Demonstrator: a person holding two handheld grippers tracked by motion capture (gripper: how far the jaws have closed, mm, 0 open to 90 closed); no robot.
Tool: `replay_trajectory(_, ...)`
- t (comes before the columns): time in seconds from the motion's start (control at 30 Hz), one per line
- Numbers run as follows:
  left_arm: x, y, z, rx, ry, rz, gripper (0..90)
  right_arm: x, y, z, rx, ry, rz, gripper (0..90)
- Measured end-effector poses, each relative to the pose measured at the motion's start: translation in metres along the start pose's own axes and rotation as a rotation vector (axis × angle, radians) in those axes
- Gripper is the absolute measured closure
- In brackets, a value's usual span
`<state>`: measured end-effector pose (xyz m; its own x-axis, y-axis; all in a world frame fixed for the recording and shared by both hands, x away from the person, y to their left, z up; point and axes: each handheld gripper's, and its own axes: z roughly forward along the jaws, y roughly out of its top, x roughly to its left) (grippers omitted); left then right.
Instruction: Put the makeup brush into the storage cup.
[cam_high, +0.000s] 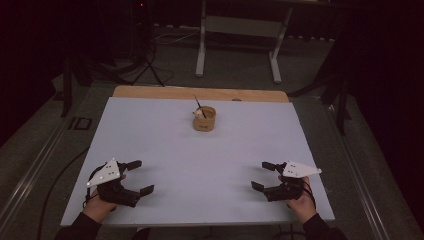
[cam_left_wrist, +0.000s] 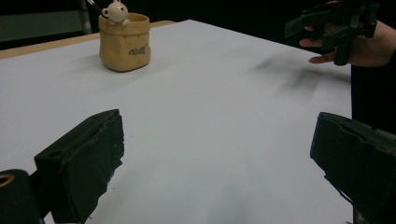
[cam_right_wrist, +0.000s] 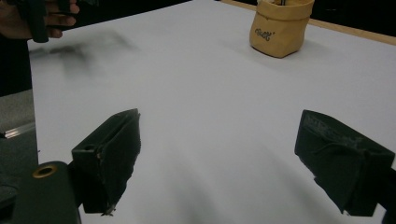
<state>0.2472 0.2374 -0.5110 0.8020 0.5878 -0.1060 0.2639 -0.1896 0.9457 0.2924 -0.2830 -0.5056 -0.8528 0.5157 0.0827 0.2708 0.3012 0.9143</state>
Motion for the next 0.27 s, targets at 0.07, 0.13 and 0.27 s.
replay_trajectory(0.07, -0.0004, 0.0003, 0.0002, 0.000, -0.002, 0.003, 2.9, -0.0005, -0.0003, -0.0003, -0.001, -0.004, 0.002, 14.7)
replay_trajectory(0.13, -0.0003, 0.0002, 0.0002, -0.001, -0.003, 0.002, 3.0, -0.0010, -0.0009, 0.0001, -0.002, -0.001, 0.009, 14.7)
replay_trajectory(0.27, 0.0001, 0.0003, -0.0001, -0.003, -0.003, -0.002, 2.9, -0.0012, -0.0014, 0.0017, 0.002, 0.002, 0.010, 14.7)
